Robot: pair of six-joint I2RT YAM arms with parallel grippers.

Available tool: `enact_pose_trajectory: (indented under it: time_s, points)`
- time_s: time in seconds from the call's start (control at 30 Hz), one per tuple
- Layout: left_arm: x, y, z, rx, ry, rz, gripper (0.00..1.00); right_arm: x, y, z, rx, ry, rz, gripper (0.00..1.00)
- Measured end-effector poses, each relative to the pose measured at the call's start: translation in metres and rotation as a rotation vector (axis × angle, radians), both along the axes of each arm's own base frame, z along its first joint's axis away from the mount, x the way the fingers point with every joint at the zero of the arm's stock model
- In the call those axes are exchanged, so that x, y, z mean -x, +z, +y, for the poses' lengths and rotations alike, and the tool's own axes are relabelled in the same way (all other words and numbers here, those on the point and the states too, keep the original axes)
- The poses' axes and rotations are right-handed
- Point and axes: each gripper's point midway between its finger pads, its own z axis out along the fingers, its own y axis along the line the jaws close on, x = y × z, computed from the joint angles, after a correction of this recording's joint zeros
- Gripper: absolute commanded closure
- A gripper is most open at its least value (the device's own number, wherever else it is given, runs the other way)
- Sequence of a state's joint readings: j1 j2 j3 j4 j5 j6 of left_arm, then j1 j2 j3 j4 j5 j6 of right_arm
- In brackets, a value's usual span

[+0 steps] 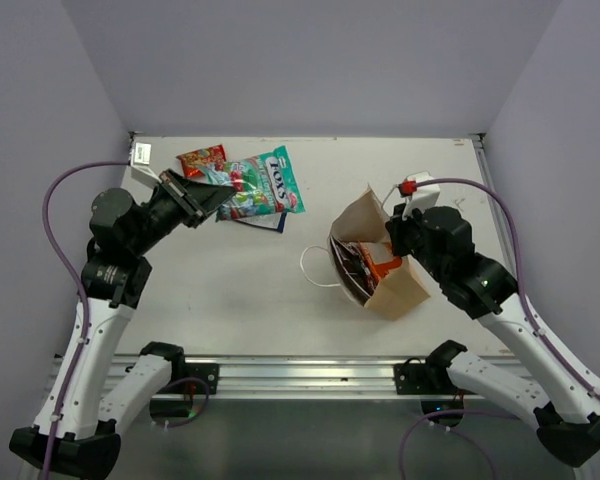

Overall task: Place the snacks into the paper bag
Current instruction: Place the snack in the paper bag.

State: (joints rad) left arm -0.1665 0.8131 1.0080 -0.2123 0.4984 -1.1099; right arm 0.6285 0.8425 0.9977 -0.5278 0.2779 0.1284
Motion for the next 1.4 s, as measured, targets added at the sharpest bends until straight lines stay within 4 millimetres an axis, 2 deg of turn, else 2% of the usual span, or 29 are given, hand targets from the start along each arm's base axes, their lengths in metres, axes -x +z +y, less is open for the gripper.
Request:
enact_pose_trajectory:
  time_s: [0.17,0.27,0.37,0.53,0.63,0.73,1.0,1.23,1.4]
  points:
    - [-0.002,0.003,-0.015,0.002,-0.029,0.013,1.00,-0.006,0.003,-0.002,-0.013,-0.042,-0.010,1.00]
    - [-0.002,0.003,-0.032,-0.001,-0.063,0.023,1.00,-0.009,0.004,-0.004,-0.016,-0.068,-0.011,1.00]
    - [0.000,-0.001,-0.063,-0.015,-0.129,0.047,1.00,-0.012,0.006,-0.007,-0.017,-0.094,-0.013,1.00]
    - [0.013,-0.022,-0.126,-0.078,-0.257,0.103,1.00,-0.014,0.009,-0.012,-0.018,-0.133,-0.023,1.00]
    - [0.023,-0.037,-0.149,-0.120,-0.294,0.120,1.00,-0.014,0.009,-0.015,-0.014,-0.144,-0.023,1.00]
    - [0.027,-0.042,-0.158,-0.143,-0.296,0.122,1.00,-0.014,0.009,-0.016,-0.013,-0.153,-0.024,1.00]
    - [0.027,-0.036,-0.171,-0.187,-0.259,0.074,1.00,-0.013,0.012,-0.019,-0.023,-0.163,-0.029,1.00]
    - [0.023,-0.059,-0.184,-0.240,-0.260,0.106,1.00,-0.011,0.013,-0.020,-0.034,-0.165,-0.032,1.00]
    - [0.028,-0.074,-0.191,-0.287,-0.281,0.129,1.00,-0.009,0.015,-0.021,-0.039,-0.165,-0.038,1.00]
